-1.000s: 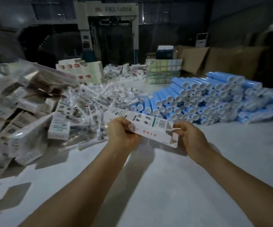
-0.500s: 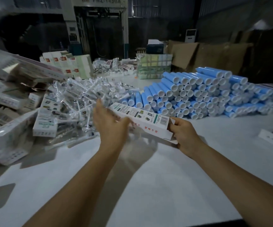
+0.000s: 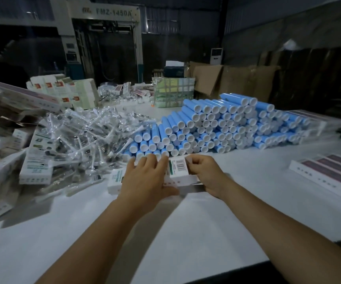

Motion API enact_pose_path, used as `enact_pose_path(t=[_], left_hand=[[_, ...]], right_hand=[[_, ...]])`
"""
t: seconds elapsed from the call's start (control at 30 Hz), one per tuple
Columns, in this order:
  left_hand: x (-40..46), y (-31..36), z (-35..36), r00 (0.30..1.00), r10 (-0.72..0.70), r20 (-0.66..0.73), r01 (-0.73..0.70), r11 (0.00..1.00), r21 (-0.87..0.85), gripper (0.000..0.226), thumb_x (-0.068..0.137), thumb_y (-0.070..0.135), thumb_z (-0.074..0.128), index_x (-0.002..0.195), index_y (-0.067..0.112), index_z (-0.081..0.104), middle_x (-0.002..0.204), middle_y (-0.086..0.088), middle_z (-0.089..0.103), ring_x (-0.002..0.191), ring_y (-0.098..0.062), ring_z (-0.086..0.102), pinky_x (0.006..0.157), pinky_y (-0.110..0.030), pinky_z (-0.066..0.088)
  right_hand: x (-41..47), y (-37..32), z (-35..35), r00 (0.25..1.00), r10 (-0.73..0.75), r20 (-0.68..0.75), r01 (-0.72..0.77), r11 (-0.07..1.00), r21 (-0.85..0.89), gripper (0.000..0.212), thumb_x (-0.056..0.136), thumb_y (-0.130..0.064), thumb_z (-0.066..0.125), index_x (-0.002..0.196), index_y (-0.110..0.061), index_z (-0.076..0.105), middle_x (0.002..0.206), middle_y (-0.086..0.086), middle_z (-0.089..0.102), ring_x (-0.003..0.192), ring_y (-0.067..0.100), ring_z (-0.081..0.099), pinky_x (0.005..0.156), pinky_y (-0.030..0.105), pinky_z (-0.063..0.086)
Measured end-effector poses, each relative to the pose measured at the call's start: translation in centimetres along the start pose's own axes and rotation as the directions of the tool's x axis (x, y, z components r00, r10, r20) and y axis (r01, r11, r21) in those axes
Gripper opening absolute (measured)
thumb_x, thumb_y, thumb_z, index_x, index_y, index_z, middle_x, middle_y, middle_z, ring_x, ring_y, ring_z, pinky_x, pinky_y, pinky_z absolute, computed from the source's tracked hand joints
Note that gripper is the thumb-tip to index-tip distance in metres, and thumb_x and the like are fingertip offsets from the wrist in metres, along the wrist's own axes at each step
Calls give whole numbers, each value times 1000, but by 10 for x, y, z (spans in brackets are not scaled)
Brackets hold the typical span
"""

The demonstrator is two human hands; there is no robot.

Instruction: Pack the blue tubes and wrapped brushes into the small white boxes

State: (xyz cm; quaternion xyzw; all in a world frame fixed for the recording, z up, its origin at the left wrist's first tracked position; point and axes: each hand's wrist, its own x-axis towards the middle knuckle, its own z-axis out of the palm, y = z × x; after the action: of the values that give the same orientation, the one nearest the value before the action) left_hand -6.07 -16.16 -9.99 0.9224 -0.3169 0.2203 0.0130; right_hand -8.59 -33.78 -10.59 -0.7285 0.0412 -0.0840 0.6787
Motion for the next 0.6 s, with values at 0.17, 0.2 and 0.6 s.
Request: enact_pose_path(t=[0.17, 0.2, 0.6], left_hand=[[0, 6, 2, 1000, 11, 3, -11, 1000, -21, 78, 76, 78, 44, 132, 25, 30, 120, 1, 41, 108, -20, 41, 88, -36, 36], [0, 7, 4, 1000, 12, 8, -12, 1000, -12, 77, 77, 78, 43, 131, 25, 30, 122, 1, 41, 110, -21, 41, 88, -36, 36], [13, 24, 17, 997, 67, 44, -69, 996, 61, 86, 77, 85, 17, 134, 22, 27, 128, 0, 42, 113, -20, 42, 93, -37, 36]], right_hand=[[14, -27, -23, 981, -132, -138, 88, 953, -290, 13, 90, -13, 60, 98, -18, 68, 81, -3, 66, 76, 10, 59, 61, 19, 47], [23, -38, -34, 950, -217, -224, 119, 916, -382, 11, 90, -16, 59, 97, -18, 67, 80, -3, 64, 74, 10, 57, 60, 21, 43], [155, -135, -120, 882, -278, -380, -420, -100, -902, 36, 91, -12, 54, 127, -6, 54, 139, 19, 45, 129, 38, 38, 106, 47, 30]])
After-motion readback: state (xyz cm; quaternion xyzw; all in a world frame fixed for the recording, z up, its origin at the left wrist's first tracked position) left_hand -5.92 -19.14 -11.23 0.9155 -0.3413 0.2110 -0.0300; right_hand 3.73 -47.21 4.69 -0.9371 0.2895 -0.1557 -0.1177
